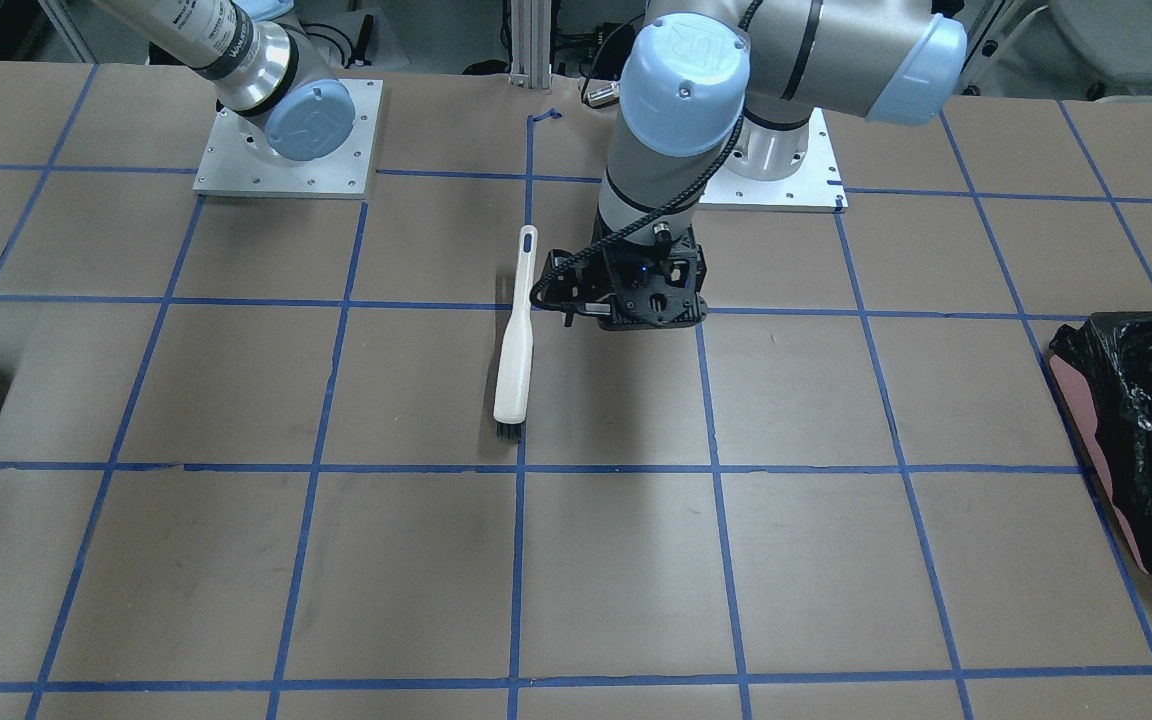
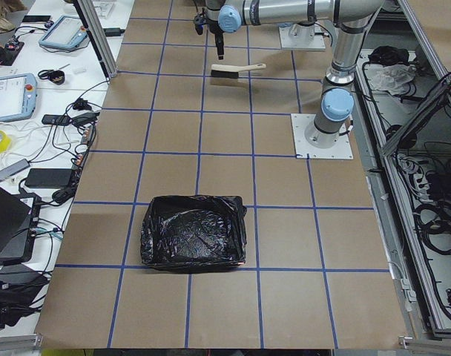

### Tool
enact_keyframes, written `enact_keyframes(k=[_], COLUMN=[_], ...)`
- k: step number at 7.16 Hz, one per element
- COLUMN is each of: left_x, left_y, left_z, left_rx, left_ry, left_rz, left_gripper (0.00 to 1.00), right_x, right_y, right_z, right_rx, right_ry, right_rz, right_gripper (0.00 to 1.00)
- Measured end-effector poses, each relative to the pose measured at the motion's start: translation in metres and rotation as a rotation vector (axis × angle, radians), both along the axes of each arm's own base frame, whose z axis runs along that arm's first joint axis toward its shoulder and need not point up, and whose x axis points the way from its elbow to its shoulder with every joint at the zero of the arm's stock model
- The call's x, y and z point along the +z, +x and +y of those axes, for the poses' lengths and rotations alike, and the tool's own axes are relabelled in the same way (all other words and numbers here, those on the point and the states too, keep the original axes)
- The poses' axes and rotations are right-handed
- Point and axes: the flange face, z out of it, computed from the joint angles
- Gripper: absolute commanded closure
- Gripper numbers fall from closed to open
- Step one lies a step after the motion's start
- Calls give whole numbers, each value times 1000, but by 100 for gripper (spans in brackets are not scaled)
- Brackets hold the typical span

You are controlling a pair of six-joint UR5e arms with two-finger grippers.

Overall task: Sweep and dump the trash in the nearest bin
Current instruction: 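Tip the dustpan over the bag with the right gripper while the left gripper withdraws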

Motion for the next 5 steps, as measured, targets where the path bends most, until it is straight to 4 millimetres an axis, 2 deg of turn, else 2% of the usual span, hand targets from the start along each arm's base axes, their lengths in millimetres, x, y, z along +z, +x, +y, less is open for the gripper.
enact_keyframes(k=[1,3,5], left_x=[4,14,27], left_y=[15,38,60], left_z=[-6,-14,-17], left_rx=[-36,-111,-147], left_ry=[-12,-37,-56], left_rz=[-19,-31,-40], left_gripper=[0,0,0], right_x=[-3,7,19], right_y=[2,19,37], right_z=[4,13,13], right_rx=[-31,-83,-98], right_ry=[6,-1,-1], right_rz=[28,60,88], right_gripper=[100,100,100])
